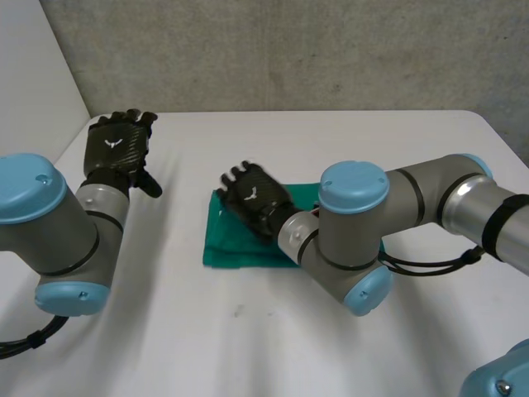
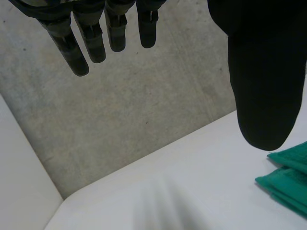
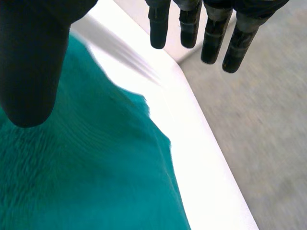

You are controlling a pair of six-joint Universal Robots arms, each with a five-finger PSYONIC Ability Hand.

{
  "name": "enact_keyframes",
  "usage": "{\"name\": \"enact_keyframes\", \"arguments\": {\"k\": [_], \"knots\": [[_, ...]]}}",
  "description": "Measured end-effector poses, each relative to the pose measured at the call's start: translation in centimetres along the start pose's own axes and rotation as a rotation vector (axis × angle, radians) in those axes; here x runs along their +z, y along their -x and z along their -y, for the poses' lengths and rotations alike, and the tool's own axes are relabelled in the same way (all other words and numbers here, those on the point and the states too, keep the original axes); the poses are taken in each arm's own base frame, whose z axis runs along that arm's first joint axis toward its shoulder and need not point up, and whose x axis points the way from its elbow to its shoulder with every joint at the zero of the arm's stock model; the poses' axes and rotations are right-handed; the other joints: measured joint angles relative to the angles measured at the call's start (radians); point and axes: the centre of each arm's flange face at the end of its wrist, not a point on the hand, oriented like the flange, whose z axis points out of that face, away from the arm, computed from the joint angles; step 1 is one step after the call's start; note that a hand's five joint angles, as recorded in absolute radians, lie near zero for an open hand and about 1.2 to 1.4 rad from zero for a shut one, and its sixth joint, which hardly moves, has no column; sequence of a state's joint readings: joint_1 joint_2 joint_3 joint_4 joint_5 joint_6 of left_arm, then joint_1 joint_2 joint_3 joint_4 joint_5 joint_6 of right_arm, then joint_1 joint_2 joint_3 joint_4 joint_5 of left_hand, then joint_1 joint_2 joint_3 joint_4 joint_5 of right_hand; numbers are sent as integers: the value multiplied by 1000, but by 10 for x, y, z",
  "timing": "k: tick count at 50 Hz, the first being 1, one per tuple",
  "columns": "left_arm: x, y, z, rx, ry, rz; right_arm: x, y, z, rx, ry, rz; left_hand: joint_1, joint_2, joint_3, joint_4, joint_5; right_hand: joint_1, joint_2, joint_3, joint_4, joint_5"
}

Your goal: Fold the towel.

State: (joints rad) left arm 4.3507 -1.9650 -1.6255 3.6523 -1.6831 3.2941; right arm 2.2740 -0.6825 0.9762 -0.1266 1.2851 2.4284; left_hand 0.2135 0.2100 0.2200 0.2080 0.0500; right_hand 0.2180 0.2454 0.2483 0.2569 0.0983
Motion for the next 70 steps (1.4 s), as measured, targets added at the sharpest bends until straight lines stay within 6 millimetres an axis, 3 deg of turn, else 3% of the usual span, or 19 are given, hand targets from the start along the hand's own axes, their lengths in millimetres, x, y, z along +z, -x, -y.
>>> {"name": "enact_keyframes", "arguments": {"k": [10, 20, 26, 27, 28, 31, 37, 40, 43, 48, 50, 51, 55, 59, 61, 64, 66, 68, 70], "knots": [[1, -39, 9, -10, -50, -106, -39, -80, -23, 298, 168, -276, 0, 0, 0, 0, 0, -11, -21, -36, -22, -27], [5, -102, -2, -13, -67, -298, -100, -82, -79, 564, 375, -311, 3, 3, 0, 3, 3, -1, -3, -16, -11, -17], [6, -117, -19, -3, -13, -346, -116, -78, -106, 595, 445, -332, 3, 3, 0, 3, 3, 191, 234, 220, 209, 188], [5, -118, -23, 0, 6, -350, -118, -80, -112, 596, 452, -348, 3, 3, 0, 3, 3, 570, 667, 634, 623, 575], [4, -118, -25, 3, 21, -351, -119, -83, -116, 592, 454, -366, 3, 3, 0, 3, 3, 705, 842, 815, 806, 755], [0, -112, -25, 7, 53, -342, -118, -96, -122, 561, 435, -416, 3, 3, 0, 3, 3, 752, 937, 931, 927, 868], [-5, -93, -12, 9, 68, -294, -106, -122, -109, 451, 367, -463, 3, 3, 0, 3, 1, 752, 937, 932, 932, 874], [-6, -77, -2, 8, 67, -248, -93, -126, -89, 386, 311, -448, 3, 3, 0, 3, 0, 752, 937, 932, 932, 880], [-8, -58, 9, 6, 60, -189, -69, -110, -44, 309, 194, -373, 3, 2, 0, 3, 0, 752, 937, 934, 933, 887], [-10, -37, 17, 5, 59, -128, -40, -43, 9, 267, 48, -135, 0, 0, 0, 1, 0, 752, 937, 934, 933, 888], [-11, -36, 17, 5, 60, -123, -37, -31, 13, 267, 37, -93, 0, 0, 0, 1, 0, 752, 937, 934, 933, 888], [-12, -32, 17, 4, 65, -114, -33, 5, 18, 271, 14, 39, 0, 0, 0, 1, 0, 752, 937, 934, 933, 888], [-12, -32, 15, 3, 70, -116, -31, 31, 15, 285, 22, 131, 0, 0, 0, 1, 0, 581, 734, 735, 728, 719], [-10, -37, 13, -15, 68, -130, -29, 19, 10, 302, 68, 46, 0, 0, 0, 1, 0, 25, 44, 43, 39, 40], [-9, -39, 13, -23, 67, -135, -28, 12, 9, 313, 79, 9, 0, 0, 0, 1, 0, 25, 44, 43, 39, 40], [-4, -58, 11, -81, 59, -177, -32, -32, 5, 426, 107, -174, 2, 3, 0, 3, 0, -11, -22, -36, -24, -27], [-4, -58, 11, -81, 59, -177, -32, -32, 5, 426, 107, -174, 2, 3, 0, 3, 0, -11, -22, -36, -24, -27], [-2, -80, 6, -128, 69, -223, -36, -61, 1, 561, 94, -260, 3, 3, 0, 3, 0, -11, -22, -36, -24, -27], [-2, -89, 1, -140, 86, -242, -36, -68, -2, 608, 91, -267, 3, 3, 2, 3, 2, -11, -22, -36, -24, -27]]}}
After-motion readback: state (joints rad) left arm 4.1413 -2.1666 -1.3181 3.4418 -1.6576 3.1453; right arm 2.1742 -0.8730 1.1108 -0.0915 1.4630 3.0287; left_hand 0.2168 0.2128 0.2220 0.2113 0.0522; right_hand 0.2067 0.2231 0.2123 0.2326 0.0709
